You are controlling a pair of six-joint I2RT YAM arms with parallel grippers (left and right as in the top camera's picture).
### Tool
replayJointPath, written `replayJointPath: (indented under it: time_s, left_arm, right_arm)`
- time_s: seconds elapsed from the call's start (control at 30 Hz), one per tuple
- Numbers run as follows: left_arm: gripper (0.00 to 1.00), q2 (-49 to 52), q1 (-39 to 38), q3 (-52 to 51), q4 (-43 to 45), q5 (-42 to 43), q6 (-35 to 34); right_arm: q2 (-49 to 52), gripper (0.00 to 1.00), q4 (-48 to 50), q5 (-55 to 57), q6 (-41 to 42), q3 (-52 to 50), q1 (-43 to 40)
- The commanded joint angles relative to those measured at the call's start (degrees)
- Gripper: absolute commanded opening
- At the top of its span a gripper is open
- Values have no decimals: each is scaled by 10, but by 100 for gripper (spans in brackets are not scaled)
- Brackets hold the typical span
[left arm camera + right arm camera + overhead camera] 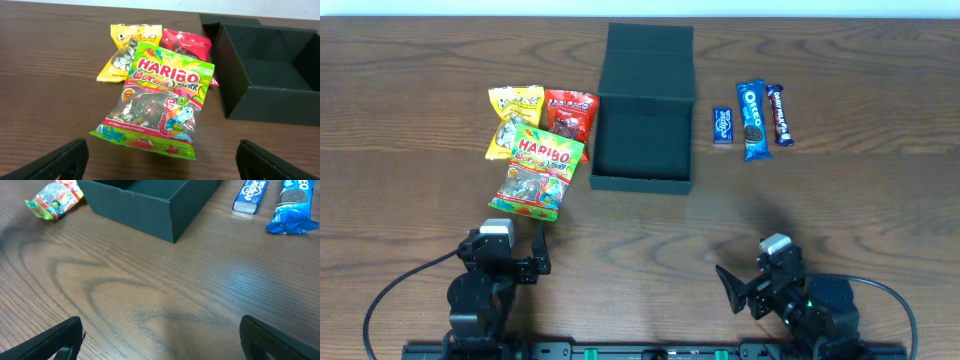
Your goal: Pack container
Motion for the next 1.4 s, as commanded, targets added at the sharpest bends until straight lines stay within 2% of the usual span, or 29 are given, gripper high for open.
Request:
replayJointPath:
  time_s: [0.0, 1.27, 1.37]
  left_arm:
    - [95, -5, 3, -12, 0, -4, -2]
    - [95, -5, 3, -12, 0, -4, -2]
    - [95, -5, 3, -12, 0, 27, -12]
  right_arm:
    - [-5, 99, 2, 4, -13, -2, 5]
    - [-5, 99, 2, 4, -13, -2, 5]
    - [-5, 99, 2, 4, -13, -2, 5]
